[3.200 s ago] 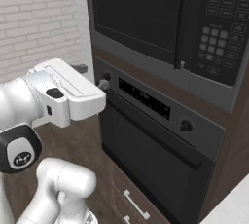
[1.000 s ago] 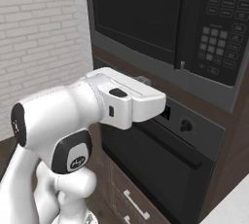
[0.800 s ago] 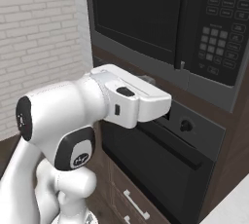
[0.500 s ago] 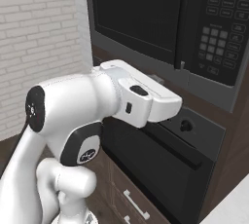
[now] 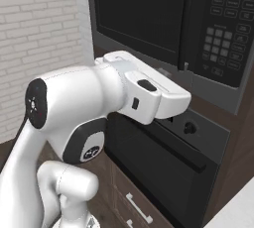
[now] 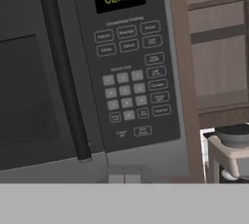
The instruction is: Pick the squash from the sink and place it in the bowl. Then pick the bowl and place it in the microwave. Then close the microwave door and press the start button.
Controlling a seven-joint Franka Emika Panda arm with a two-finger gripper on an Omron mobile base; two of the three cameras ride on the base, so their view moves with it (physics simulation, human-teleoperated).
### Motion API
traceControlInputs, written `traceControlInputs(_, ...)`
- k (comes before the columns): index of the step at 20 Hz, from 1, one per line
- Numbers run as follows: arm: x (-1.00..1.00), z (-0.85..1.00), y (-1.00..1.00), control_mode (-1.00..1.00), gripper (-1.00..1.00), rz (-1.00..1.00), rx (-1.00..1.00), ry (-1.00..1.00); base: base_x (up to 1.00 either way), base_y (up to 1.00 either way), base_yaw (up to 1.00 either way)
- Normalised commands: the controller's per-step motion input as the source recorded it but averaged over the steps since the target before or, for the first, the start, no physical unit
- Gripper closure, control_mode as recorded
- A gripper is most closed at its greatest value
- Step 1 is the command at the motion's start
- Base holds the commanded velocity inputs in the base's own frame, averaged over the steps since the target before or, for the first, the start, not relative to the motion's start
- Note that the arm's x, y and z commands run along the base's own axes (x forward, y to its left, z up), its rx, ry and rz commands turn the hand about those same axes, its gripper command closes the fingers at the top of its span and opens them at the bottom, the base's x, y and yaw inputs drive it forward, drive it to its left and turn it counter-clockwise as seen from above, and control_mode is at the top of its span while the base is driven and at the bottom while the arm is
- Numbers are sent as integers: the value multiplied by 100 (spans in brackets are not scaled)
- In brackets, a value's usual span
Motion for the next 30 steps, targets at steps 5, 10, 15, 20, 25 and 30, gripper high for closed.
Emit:
traceControlInputs(5, 7, 1, -10, -100, 100, 0, 0, -7, 0, 0, 0)
traceControlInputs(10, 24, 0, -16, -100, 100, 0, 0, -1, 0, 0, 0)
traceControlInputs(15, 28, 0, -18, -100, 100, 0, 0, 0, 0, 0, 0)
traceControlInputs(20, 17, 0, -38, -100, 100, 0, 0, 0, 0, 0, 0)
traceControlInputs(25, 17, 0, -36, -100, 100, 0, 0, 0, 0, 0, 0)
traceControlInputs(30, 11, -1, -17, -100, 100, 0, 0, 0, 0, 0, 0)
